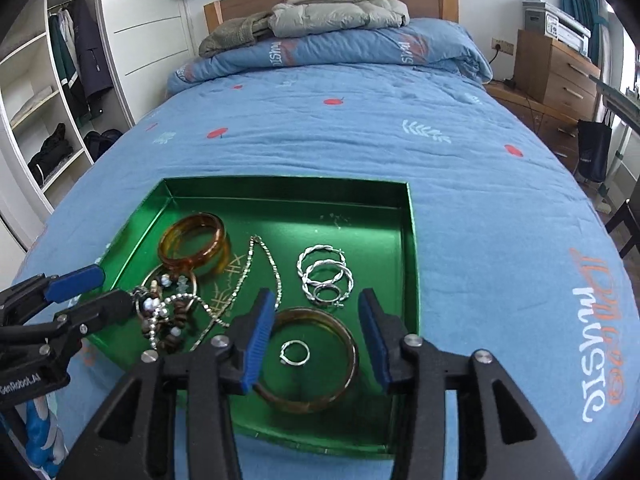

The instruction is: Organize jewelry

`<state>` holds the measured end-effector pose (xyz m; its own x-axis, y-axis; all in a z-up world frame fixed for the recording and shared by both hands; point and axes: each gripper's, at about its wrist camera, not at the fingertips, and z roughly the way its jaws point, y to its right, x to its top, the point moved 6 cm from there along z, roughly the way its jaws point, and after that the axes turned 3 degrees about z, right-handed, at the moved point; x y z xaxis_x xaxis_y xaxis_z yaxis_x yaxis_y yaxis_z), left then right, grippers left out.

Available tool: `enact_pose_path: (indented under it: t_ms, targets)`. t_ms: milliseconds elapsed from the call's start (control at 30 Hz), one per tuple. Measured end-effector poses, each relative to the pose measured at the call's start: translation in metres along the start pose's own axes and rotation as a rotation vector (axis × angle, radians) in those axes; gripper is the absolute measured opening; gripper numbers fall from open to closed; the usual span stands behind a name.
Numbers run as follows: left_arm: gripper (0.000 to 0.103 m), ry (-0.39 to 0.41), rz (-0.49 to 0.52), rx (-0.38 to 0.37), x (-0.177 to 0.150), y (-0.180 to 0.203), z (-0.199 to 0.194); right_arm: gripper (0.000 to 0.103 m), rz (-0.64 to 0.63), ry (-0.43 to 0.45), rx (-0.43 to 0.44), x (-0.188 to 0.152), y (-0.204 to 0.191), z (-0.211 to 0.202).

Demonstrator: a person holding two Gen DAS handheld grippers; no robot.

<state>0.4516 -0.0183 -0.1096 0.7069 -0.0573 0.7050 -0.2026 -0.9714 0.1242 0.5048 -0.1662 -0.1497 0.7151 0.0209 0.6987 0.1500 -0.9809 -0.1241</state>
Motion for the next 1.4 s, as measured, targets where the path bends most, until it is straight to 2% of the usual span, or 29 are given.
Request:
enact_pose_path:
  t_ms: [67, 133, 200, 300, 567, 733, 967, 1400]
  targets:
    - [0.069, 0.036, 0.017, 0.031, -0.004, 0.003, -0.026, 0.053, -0.016, 0.039, -0.003, -0.006, -0.007, -0.030]
    - [0.082, 0.072, 0.032, 0.056, -0.011, 0.007, -0.054, 0.057, -0.027, 0.073, -0.003, -0.014, -0.015, -0.061]
    - [0.087, 0.112, 0.055, 0.086, -0.021, 0.011, -0.084, 0.063, -0.034, 0.107, 0.006, -0.024, -0.024, -0.092]
    - [0.087, 0.153, 0.067, 0.127, -0.036, 0.017, -0.127, 0.068, -0.032, 0.161, 0.025, -0.040, -0.035, -0.138]
    - [0.090, 0.231, 0.078, 0.208, -0.075, 0.027, -0.218, 0.069, -0.029, 0.223, 0.024, -0.096, -0.052, -0.233]
    - [0.094, 0.277, 0.113, 0.259, -0.096, 0.039, -0.258, 0.069, -0.023, 0.237, -0.017, -0.126, -0.051, -0.273]
    - [0.099, 0.321, 0.102, 0.277, -0.122, 0.047, -0.306, 0.069, -0.048, 0.274, -0.052, -0.153, -0.056, -0.318]
    - [0.103, 0.373, 0.090, 0.303, -0.150, 0.049, -0.356, 0.070, -0.047, 0.358, -0.086, -0.179, -0.062, -0.378]
